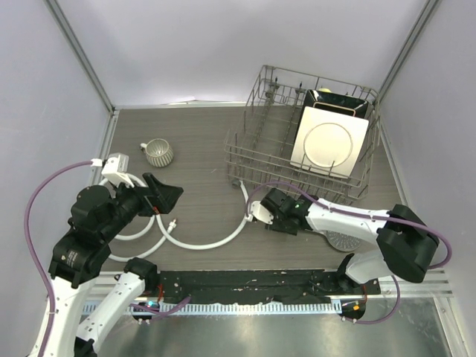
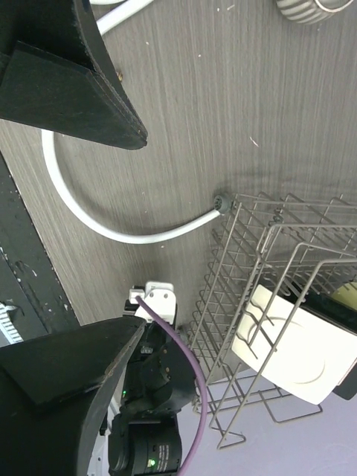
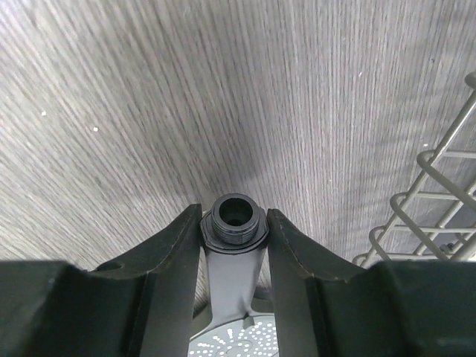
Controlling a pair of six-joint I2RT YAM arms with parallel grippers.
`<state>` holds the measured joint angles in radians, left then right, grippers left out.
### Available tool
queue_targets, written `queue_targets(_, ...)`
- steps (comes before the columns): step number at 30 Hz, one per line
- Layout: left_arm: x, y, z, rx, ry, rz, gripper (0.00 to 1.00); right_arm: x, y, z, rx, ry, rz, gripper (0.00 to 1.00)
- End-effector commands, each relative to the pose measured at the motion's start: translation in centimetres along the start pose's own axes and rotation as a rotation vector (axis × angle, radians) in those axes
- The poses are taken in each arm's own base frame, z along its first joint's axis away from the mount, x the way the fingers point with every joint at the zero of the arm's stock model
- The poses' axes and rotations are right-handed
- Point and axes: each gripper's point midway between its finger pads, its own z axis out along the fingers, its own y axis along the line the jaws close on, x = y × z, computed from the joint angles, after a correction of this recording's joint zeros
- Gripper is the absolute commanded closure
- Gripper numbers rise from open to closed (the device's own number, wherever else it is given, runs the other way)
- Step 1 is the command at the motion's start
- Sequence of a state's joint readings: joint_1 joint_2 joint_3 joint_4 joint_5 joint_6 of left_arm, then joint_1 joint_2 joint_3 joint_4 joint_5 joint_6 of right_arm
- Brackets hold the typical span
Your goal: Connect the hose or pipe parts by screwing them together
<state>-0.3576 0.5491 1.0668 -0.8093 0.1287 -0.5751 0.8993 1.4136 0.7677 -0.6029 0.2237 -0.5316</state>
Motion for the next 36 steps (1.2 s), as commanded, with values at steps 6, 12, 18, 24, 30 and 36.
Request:
queue_targets(6, 0.8, 0.6, 0.2, -0.014, 0.011, -0.019, 0.02, -4.6, -0.4, -3.8, -0.002, -0.236, -0.011, 0.99)
queue_targets(12, 1.9, 0.8, 0.9, -0.042, 0.077, -0.099, 0.05, -10.2, 2.5, -7.9, -0.103, -0.517, -0.185, 0.99)
queue_targets(18, 5.0, -0.6, 2.1, 0.041, 0.213, -0.245, 0.11, -14.4, 5.6, -12.3, -0.160, -0.772, -0.365, 0.99)
queue_targets(24, 10.0, -2.7, 4.2, 0.220, 0.421, -0.446, 0.18, -16.8, 9.6, -14.8, -0.147, -0.973, -0.566, 0.99)
queue_targets(30, 12.5, -2.5, 5.6, 0.234, 0.511, -0.534, 0.20, -17.3, 11.2, -16.2, -0.054, -1.034, -0.686, 0.99)
queue_targets(36, 15.2, -3.4, 7.1, 0.241, 0.607, -0.653, 0.20, -17.6, 12.7, -16.9, -0.014, -1.076, -0.766, 0.99)
